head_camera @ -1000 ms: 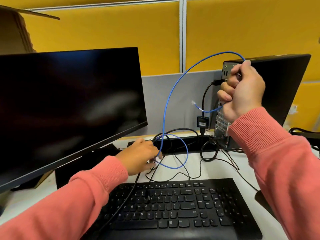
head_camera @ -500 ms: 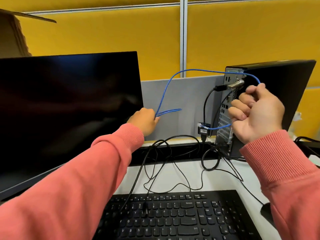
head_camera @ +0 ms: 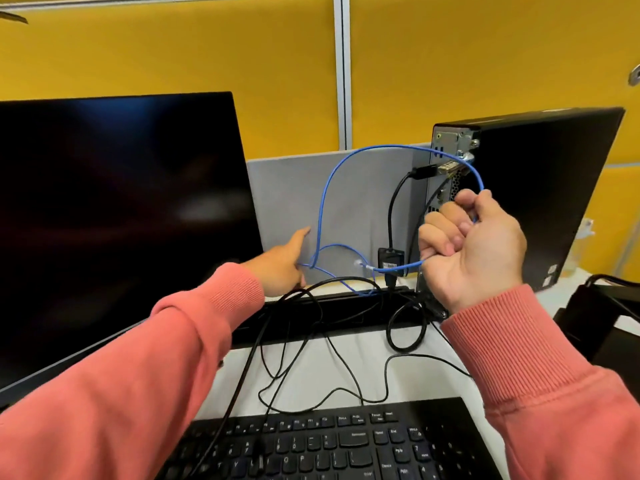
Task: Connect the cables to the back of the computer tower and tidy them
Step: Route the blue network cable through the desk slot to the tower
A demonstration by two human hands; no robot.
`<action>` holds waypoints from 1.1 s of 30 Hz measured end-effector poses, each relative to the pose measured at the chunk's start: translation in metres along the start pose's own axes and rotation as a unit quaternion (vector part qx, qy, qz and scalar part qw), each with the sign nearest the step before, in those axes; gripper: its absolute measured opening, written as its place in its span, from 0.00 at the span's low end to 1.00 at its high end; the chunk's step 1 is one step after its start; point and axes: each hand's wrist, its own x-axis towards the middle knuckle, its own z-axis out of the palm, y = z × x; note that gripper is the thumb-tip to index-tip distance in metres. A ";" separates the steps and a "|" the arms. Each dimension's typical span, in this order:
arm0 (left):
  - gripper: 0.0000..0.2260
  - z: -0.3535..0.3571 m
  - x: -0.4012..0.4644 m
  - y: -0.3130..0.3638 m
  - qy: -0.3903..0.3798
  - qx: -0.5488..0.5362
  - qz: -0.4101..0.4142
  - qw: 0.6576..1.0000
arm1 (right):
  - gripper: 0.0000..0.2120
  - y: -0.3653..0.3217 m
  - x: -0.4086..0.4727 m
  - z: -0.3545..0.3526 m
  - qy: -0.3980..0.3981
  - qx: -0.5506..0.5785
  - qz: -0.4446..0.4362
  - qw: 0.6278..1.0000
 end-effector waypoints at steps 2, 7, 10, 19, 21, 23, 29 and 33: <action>0.41 -0.010 -0.018 0.007 0.020 0.055 0.033 0.998 | 0.18 0.006 0.000 0.001 -0.011 0.000 0.002 1.000; 0.28 -0.031 -0.066 0.030 0.216 0.007 0.091 0.972 | 0.18 0.019 -0.002 0.004 -0.014 0.029 0.023 0.999; 0.16 -0.024 -0.102 0.047 0.421 -0.089 0.253 0.867 | 0.18 0.019 -0.001 0.003 0.003 0.071 0.052 0.996; 0.11 0.035 -0.094 0.063 0.236 0.081 0.214 0.944 | 0.18 0.035 0.015 0.011 0.029 0.044 0.129 0.990; 0.16 0.036 -0.087 0.059 0.234 0.066 0.200 0.949 | 0.19 0.041 0.017 0.014 -0.018 -0.101 0.125 0.987; 0.17 0.030 -0.083 0.061 0.247 -0.017 0.176 0.953 | 0.25 0.046 0.015 0.008 -0.069 -0.284 0.100 0.951; 0.20 0.009 -0.061 0.080 0.276 -0.382 0.081 0.878 | 0.14 0.068 -0.003 -0.019 -0.160 -0.517 0.009 0.841; 0.20 0.010 -0.046 0.076 0.244 -0.490 0.055 0.835 | 0.10 0.073 0.006 -0.035 -0.167 -0.622 -0.032 0.764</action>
